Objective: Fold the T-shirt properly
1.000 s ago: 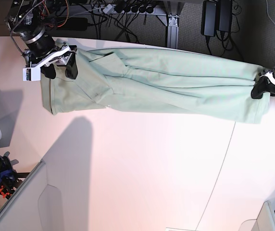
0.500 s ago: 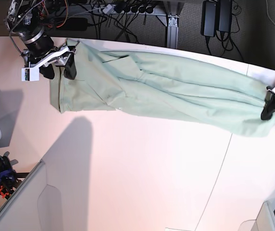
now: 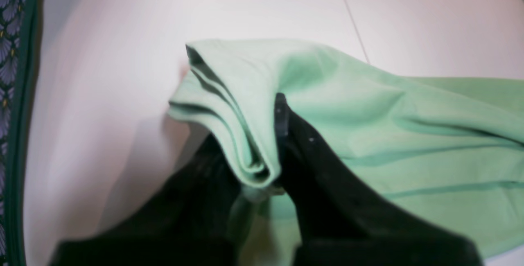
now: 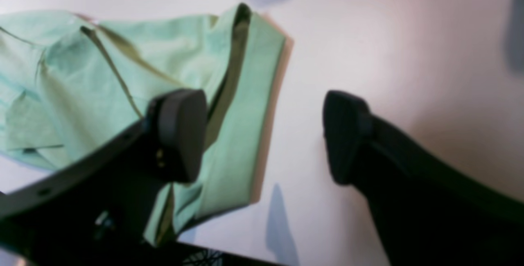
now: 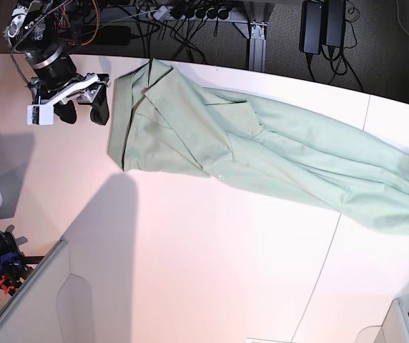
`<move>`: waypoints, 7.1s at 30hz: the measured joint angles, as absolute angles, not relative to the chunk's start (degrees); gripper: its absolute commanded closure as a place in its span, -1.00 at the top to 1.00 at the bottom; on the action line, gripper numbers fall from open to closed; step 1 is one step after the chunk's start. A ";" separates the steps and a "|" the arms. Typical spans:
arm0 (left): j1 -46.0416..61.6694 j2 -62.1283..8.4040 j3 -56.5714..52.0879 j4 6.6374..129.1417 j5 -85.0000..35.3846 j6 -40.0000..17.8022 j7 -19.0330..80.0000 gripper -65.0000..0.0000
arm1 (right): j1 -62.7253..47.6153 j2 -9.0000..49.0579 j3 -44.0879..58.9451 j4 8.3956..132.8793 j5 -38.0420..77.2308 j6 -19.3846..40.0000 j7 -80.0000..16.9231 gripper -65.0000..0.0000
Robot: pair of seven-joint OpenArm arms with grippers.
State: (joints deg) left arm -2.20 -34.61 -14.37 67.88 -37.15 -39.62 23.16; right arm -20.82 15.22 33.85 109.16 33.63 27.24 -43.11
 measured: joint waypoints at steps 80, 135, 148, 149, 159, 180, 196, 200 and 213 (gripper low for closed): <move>7.75 -21.80 11.55 96.71 -3.46 -21.71 17.12 -1.00 | -21.41 15.25 33.85 109.16 33.67 27.24 -43.31 0.34; 5.93 -18.00 10.55 98.85 -18.81 -33.54 21.02 0.04 | -9.82 10.94 17.93 87.53 39.40 27.73 -42.24 0.33; 5.98 -20.86 -3.07 98.85 -28.45 -33.69 24.08 0.04 | -10.13 9.72 20.88 87.35 31.42 28.10 -37.93 -1.00; 5.98 -21.10 -3.95 98.85 -29.15 -33.69 24.73 0.04 | -10.15 9.85 22.35 87.35 31.20 28.12 -38.00 -1.00; 8.40 -23.18 -5.74 98.85 -31.35 -33.69 25.52 0.04 | -10.59 17.82 38.65 87.02 40.32 27.20 -41.95 -1.00; 11.11 -28.49 -5.65 98.85 -33.32 -33.71 25.76 0.04 | 3.05 -6.28 13.61 106.10 25.76 26.98 -39.05 -1.00; 11.55 -29.67 -5.63 98.85 -39.53 -33.69 25.93 0.04 | 11.07 -8.23 -12.27 82.85 12.36 27.00 -39.03 -0.18; 11.57 -29.65 -5.63 98.85 -39.51 -33.69 25.96 0.04 | 10.66 -8.23 -18.52 82.89 10.68 27.00 -38.81 -0.18; 11.57 -29.52 -5.58 100.92 -43.29 -39.05 26.74 -0.87 | 10.85 -8.25 -16.36 95.00 -0.05 27.24 -36.95 -0.81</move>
State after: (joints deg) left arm 11.57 -29.52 -5.58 100.92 -43.29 -39.05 26.74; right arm 10.85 -8.25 -16.36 95.00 -0.05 27.24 -36.95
